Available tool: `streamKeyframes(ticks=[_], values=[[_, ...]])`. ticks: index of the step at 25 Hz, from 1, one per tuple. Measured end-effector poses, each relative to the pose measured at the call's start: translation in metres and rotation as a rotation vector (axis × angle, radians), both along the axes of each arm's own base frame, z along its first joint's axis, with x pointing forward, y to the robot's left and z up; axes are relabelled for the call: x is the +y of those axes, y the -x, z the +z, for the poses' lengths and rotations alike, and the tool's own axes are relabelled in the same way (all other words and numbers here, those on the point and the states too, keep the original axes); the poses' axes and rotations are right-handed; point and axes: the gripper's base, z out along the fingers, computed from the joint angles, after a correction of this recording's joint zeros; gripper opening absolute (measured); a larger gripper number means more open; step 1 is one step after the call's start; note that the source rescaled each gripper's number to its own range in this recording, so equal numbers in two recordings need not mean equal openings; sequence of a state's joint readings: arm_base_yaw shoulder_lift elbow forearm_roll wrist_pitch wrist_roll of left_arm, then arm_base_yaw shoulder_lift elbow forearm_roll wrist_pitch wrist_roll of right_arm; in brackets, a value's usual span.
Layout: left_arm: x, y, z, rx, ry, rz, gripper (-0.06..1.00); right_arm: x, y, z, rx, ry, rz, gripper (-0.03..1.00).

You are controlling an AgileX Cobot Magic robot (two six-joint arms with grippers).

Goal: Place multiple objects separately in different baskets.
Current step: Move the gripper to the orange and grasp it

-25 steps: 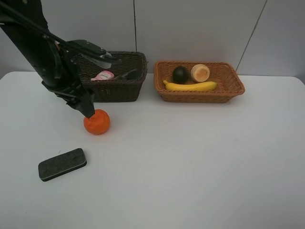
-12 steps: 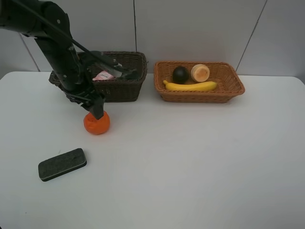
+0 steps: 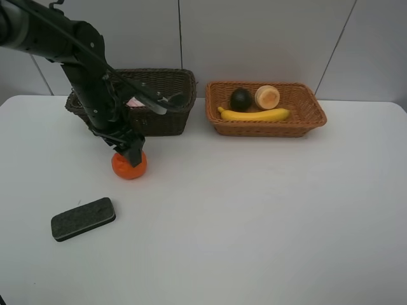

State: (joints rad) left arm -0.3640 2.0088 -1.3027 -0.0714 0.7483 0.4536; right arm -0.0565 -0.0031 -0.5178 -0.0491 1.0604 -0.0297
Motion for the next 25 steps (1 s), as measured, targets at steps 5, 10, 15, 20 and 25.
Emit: streamKeyframes(ticks=[5, 10, 15, 20, 25], values=[[-0.004, 0.001, -0.009, 0.016, -0.006, -0.017, 1.0, 0.0, 0.0, 0.0, 0.0, 0.0, 0.0, 0.98], [-0.005, 0.001, -0.02, 0.044, -0.012, -0.018, 1.0, 0.0, 0.0, 0.0, 0.0, 0.0, 0.0, 0.98], [-0.005, 0.001, -0.03, 0.067, -0.021, -0.019, 1.0, 0.0, 0.0, 0.0, 0.0, 0.0, 0.0, 0.98], [-0.006, 0.001, -0.03, 0.068, -0.022, -0.021, 1.0, 0.0, 0.0, 0.0, 0.0, 0.0, 0.0, 0.98], [-0.006, 0.001, -0.03, 0.068, -0.022, -0.021, 0.86, 0.0, 0.0, 0.0, 0.0, 0.0, 0.0, 0.98]])
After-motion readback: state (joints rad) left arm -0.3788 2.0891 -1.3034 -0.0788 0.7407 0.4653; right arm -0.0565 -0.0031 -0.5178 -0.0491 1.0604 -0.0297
